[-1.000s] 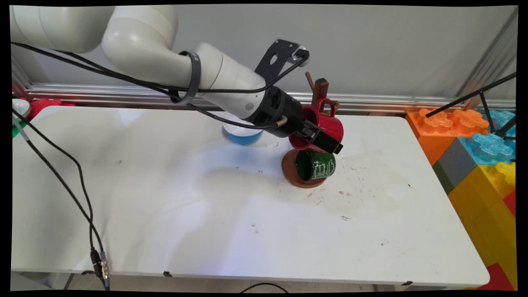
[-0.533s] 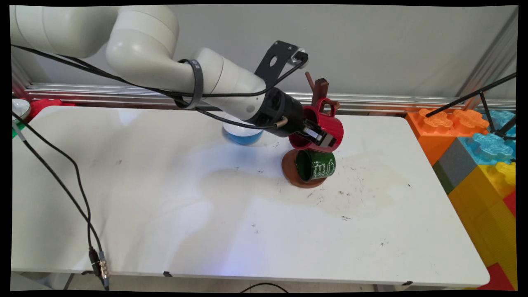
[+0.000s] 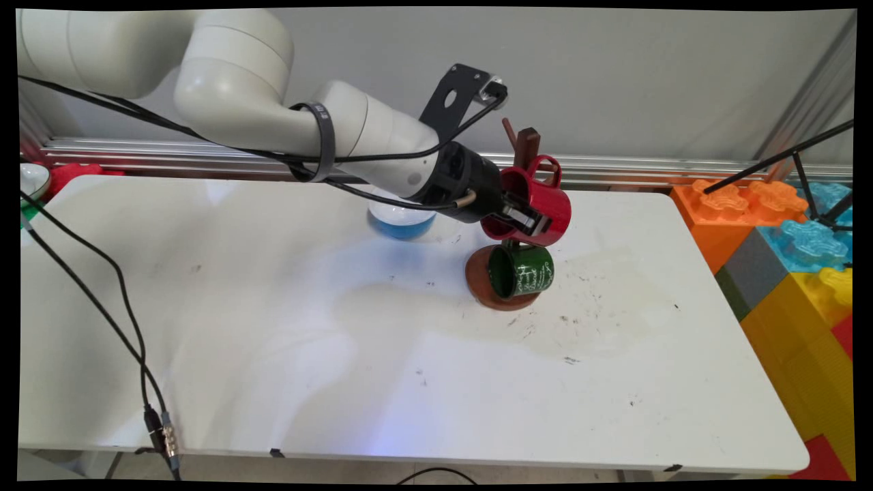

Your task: Place the picked object on the table

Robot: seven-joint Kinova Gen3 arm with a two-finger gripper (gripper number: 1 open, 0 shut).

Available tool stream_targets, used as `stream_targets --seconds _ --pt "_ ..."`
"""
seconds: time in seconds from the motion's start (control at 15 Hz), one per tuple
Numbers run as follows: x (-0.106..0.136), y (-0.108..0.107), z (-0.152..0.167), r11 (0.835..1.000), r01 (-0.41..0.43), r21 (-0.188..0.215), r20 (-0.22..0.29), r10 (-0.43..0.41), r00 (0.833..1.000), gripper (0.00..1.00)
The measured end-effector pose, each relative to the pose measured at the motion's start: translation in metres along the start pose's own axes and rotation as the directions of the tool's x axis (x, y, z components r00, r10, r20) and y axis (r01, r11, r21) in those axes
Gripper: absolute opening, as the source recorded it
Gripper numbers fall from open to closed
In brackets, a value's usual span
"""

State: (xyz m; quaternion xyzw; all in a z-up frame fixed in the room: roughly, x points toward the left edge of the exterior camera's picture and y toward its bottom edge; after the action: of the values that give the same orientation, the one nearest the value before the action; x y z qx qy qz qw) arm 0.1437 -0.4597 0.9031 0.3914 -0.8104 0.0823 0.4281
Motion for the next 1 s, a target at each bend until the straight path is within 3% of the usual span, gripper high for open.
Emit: stream_targets --seconds 0.47,1.0 --pt "0.001 0.013 -0.013 1.0 0.0 -0.025 -0.016 0.0 1.0 0.0" --pt "0.003 0.038 -0.04 0.997 -0.011 -0.082 -0.013 0.01 1.0 0.0"
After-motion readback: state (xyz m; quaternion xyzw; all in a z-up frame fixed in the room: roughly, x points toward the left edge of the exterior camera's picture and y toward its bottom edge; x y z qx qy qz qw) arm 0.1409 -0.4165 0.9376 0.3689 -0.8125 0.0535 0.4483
